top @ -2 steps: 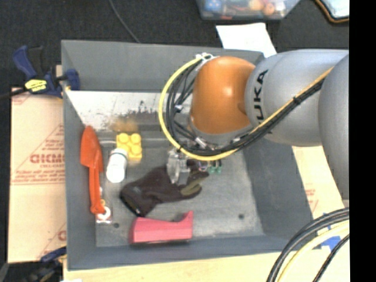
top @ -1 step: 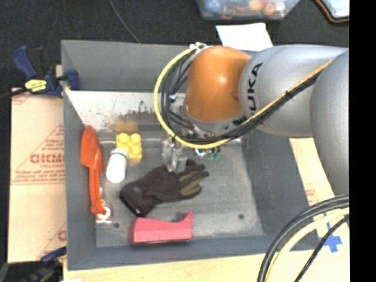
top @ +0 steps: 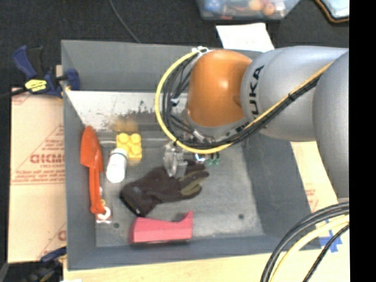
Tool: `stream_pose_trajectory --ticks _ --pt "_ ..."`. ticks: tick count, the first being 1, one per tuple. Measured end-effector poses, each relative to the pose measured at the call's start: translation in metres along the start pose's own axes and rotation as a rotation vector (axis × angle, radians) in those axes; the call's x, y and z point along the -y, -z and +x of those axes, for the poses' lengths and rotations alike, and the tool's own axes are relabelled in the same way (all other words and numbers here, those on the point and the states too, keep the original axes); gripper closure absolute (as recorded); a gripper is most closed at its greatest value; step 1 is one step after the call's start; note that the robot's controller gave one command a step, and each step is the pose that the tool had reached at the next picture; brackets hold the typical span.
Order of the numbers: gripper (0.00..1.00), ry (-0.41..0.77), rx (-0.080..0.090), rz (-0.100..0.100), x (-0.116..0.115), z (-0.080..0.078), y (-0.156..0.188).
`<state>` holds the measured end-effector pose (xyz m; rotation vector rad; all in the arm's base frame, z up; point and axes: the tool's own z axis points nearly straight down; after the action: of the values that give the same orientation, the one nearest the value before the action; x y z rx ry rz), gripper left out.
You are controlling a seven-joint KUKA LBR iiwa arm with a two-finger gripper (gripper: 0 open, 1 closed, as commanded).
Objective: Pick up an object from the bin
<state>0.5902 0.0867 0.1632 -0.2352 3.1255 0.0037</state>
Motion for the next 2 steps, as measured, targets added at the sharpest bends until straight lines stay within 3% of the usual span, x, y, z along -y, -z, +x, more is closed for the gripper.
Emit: stream_pose_trajectory --ticks 1,2 --pt "1.00 0.285 0.005 0.002 0.018 -0.009 -0.027" --pt "0.00 -0.061 -0.003 -0.002 0.006 -0.015 -0.060"
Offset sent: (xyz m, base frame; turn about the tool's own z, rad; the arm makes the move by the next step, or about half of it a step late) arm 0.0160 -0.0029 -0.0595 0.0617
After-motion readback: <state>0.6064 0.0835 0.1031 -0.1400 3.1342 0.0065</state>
